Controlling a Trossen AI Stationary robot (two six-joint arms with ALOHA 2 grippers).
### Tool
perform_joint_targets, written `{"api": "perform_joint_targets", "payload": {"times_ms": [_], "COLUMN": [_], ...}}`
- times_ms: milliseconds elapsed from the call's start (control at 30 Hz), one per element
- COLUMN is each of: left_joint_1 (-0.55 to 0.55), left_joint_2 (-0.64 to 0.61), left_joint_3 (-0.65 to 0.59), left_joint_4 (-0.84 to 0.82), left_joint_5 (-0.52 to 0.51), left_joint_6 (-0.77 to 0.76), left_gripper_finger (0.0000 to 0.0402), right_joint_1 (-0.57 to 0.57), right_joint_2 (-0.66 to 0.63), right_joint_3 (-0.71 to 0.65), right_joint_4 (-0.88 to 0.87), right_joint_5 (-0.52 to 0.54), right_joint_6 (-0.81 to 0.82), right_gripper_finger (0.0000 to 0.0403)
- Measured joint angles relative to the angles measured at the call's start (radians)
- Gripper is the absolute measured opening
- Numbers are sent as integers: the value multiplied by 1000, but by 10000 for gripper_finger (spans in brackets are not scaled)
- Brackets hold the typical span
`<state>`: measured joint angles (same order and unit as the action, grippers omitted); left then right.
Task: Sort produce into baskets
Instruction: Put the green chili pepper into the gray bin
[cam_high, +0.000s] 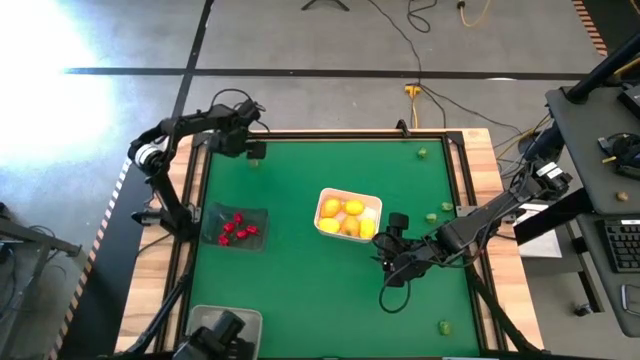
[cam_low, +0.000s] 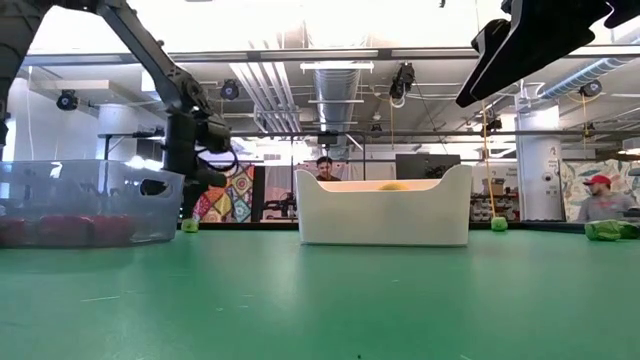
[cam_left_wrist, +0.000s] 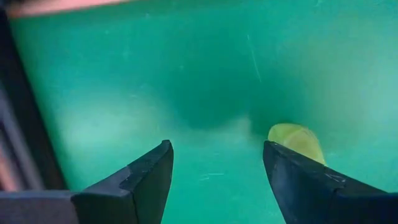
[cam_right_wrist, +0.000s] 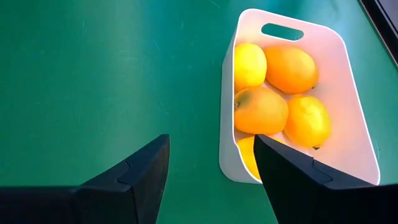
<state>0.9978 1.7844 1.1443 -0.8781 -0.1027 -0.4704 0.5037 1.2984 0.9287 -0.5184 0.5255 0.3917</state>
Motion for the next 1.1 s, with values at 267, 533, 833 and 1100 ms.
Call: {"api": "perform_joint_targets", "payload": {"times_ms": [267,533,833,1100], "left_joint_1": [-88,-81,-73,-55], "left_joint_2": [6,19,87,177], "left_joint_3": [34,24,92,229], "left_joint_4": [17,-30,-67,-133], "left_joint_5": [26,59,149,173], "left_joint_6": [-2,-21,50,73], "left_gripper_finger": [231,231,231,219], "right_joint_1": [0,0,0,0], "right_joint_2": [0,0,0,0], "right_joint_3": [0,-4,-30,-68], "right_joint_4": [0,0,0,-2], "right_joint_5": [1,1,0,-1], "right_joint_6": [-10,-9,25,92], "right_gripper_finger": [226,226,226,226]}}
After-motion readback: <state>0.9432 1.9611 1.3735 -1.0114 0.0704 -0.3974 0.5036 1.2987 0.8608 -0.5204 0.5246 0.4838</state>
